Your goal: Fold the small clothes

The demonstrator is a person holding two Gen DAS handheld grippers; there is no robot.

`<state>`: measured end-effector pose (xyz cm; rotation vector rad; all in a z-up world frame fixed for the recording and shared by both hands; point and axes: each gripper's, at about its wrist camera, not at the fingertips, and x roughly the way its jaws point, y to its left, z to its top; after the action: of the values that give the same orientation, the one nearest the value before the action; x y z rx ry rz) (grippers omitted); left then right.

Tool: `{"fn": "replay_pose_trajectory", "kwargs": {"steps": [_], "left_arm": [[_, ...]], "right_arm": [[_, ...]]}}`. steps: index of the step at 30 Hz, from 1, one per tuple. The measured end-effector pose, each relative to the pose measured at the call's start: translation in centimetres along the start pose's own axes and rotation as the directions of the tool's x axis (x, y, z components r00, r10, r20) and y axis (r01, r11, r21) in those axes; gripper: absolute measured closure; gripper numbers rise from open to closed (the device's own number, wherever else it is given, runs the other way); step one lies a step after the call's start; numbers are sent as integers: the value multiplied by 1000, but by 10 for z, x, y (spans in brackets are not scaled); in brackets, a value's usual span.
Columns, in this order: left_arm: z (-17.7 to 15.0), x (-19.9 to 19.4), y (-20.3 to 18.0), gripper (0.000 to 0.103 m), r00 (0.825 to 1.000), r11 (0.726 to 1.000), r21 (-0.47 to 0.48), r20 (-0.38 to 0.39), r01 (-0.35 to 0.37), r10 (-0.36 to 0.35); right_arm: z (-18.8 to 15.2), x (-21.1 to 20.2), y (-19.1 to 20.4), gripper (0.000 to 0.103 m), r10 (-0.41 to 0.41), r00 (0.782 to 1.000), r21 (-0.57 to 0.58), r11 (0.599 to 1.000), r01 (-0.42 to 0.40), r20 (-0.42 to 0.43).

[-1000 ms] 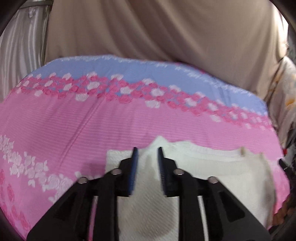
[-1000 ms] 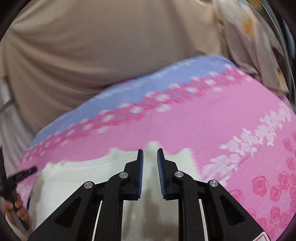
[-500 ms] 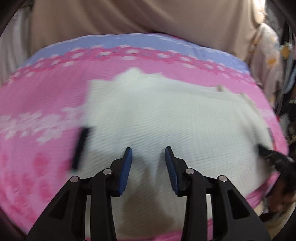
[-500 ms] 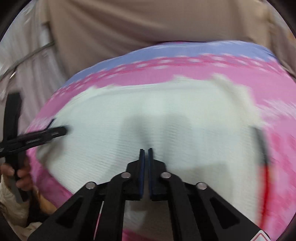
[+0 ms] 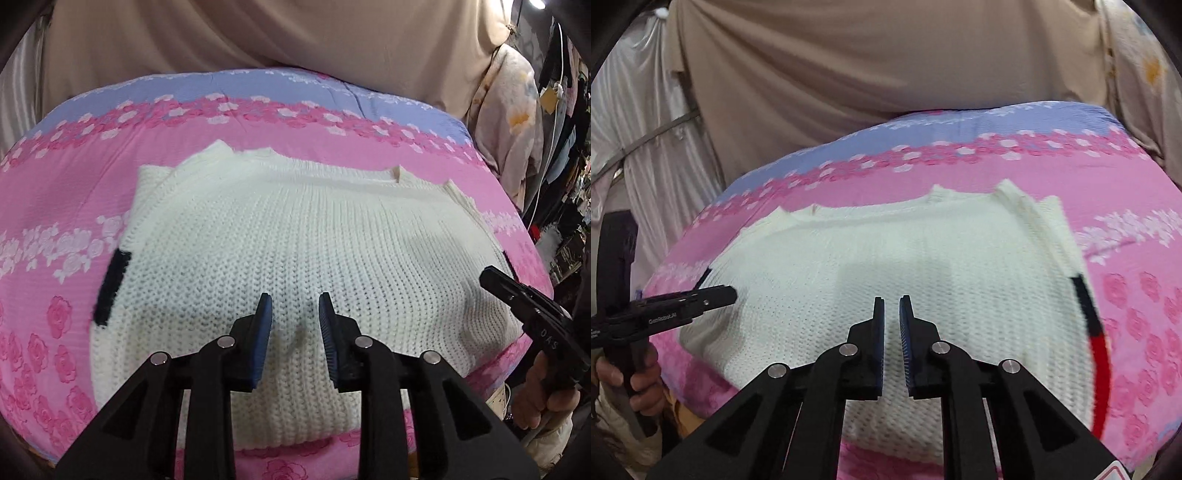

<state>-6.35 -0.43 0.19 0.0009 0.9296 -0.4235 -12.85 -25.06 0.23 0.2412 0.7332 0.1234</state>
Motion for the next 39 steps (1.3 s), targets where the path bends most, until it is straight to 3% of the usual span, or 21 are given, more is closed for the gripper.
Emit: {"fn": "replay_pose_trajectory", "kwargs": {"steps": [1,2,4,5,7,8,9,11,13,15,17,21,22,23,25,26,29,30,33,36,39], "left_arm": [[-3,8,6,78,1000,1000,-15,-21,-21,20],[-6,11,14,75,999,999,-35,-29,-20,19],[-12,5,36,76,1000,996,-90,-26,-11,9],[-14,-2,48,77,999,993,-111,-21,-51,49],[-18,-15,70,78,995,984,-144,-9,-102,102],[-17,-20,79,78,996,982,-168,-4,-83,84],[-15,-23,85,78,998,980,-191,-6,-63,64],[-2,-28,86,76,998,976,-210,24,-57,63],[17,-28,76,58,993,982,-176,82,-69,85],[39,-23,68,31,985,985,-154,134,-83,104],[63,-9,67,25,981,984,-152,154,-95,119],[94,39,85,25,996,974,-220,64,-50,66],[98,51,90,26,998,969,-242,41,-39,50],[100,59,95,39,998,963,-265,28,-47,56],[102,59,93,78,996,968,-241,39,-73,85],[104,57,92,97,997,972,-229,41,-56,67],[108,49,90,98,993,977,-204,85,-66,84],[109,53,88,98,990,977,-188,84,-99,117],[106,80,98,98,991,972,-197,16,-131,136],[106,79,99,98,989,971,-198,34,-138,147],[105,70,95,96,986,970,-192,41,-148,159]], "right_arm": [[-2,7,-4,93,-17,1000,9,1000,17,-21],[-8,8,-16,103,-45,998,35,998,46,-36],[-16,-3,-48,103,-56,998,109,992,58,-25],[-19,-13,-70,103,-111,994,158,981,113,-23],[-25,-33,-99,103,-124,992,223,967,125,-18],[-24,-41,-109,103,-101,995,255,962,100,-13],[-21,-48,-109,103,-170,985,251,953,168,-12],[-4,-55,-100,86,-237,971,201,953,226,34],[19,-53,-97,81,-193,977,209,963,171,91],[46,-38,-95,71,-146,981,208,971,117,127],[68,-14,-93,49,-159,979,194,972,133,127],[90,42,-105,45,-160,987,201,968,153,16],[91,55,-108,45,-170,985,206,963,171,-24],[91,68,-110,57,-170,983,209,961,180,-65],[91,72,-106,94,-148,987,201,967,158,-67],[93,61,-103,94,-137,991,197,971,134,-2],[99,28,-100,95,-163,977,197,971,135,138],[99,29,-106,95,-181,974,212,966,150,136],[84,75,-141,96,-206,976,285,933,218,-71],[89,62,-134,96,-220,975,266,938,223,-41],[87,38,-116,88,-252,967,268,934,235,30]]}}
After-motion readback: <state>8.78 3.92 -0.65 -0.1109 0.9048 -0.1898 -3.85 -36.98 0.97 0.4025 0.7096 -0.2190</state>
